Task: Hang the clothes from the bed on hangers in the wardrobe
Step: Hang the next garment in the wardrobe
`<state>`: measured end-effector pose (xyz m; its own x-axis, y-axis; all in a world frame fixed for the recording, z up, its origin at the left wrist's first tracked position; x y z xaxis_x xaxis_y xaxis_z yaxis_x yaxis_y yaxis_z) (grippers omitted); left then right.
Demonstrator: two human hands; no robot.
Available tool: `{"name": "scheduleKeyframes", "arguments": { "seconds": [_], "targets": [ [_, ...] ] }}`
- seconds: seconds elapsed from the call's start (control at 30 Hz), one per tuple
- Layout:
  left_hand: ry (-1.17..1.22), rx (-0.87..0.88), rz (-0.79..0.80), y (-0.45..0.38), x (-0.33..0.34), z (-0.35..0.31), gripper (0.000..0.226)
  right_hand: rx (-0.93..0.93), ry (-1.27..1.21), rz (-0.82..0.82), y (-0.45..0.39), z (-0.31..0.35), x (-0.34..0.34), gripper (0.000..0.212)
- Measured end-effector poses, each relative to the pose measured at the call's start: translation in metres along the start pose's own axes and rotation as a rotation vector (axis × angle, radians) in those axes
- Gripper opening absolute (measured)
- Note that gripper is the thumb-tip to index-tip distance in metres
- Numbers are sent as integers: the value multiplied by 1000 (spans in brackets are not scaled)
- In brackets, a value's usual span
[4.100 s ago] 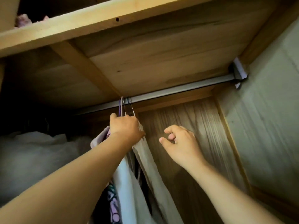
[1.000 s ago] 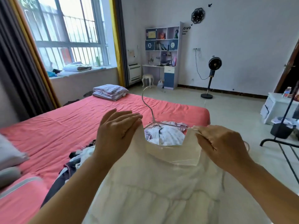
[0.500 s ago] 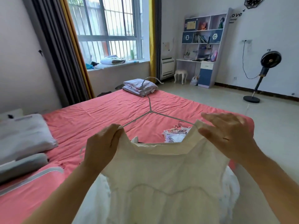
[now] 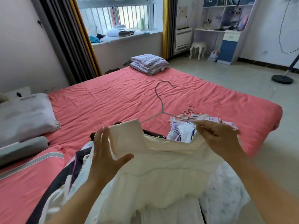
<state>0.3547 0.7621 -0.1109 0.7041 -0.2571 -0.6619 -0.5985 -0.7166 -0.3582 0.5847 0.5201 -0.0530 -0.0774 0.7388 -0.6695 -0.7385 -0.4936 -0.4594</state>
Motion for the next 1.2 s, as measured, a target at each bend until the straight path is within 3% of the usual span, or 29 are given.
{"name": "scheduleKeyframes", "arguments": {
  "seconds": [0.13,0.2,0.27,0.37,0.4,0.53,0.63,0.83,0.9,1.0,1.07,1.2],
  "targets": [
    [340,-365,-18,-1,37,18,138,59,-38,84,-25,-29,26,21],
    [484,-495,64,-3,58,29,138,44,-112,48,-37,-38,31,21],
    [407,-481,226,-3,73,32,110,41,-166,36,-49,-41,36,21],
    [297,-530,325,-8,86,32,22,44,-176,38,-66,-45,48,33],
    [295,-554,344,-11,87,30,12,55,-167,35,-70,-46,52,34],
    [205,-549,487,-20,83,19,19,48,-37,-1,-80,-47,57,35],
    [271,-564,520,-22,75,6,21,67,100,-5,-88,-41,53,24],
    [501,-827,669,-14,58,3,22,165,224,220,-112,-40,56,18],
    [343,-737,642,-15,61,11,25,143,260,296,-114,-46,73,15],
    [63,-561,471,-18,73,34,21,139,226,320,-110,-64,111,14],
    [-3,-561,380,-18,85,55,16,172,158,325,-104,-78,139,15],
    [-105,-599,258,-24,110,86,37,182,36,349,-100,-103,192,26]
  ]
}}
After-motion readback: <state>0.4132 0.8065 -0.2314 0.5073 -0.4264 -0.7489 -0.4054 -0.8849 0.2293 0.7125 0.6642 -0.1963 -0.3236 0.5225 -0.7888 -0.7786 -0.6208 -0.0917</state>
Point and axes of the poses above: each hand's wrist, its own y-axis away from the middle knuckle, its own x-axis out of the palm, z = x × y, the point moved 3 cm from there along -y, towards the middle knuckle, and after that the axes turned 4 degrees about -z, right-handed, at the moved point
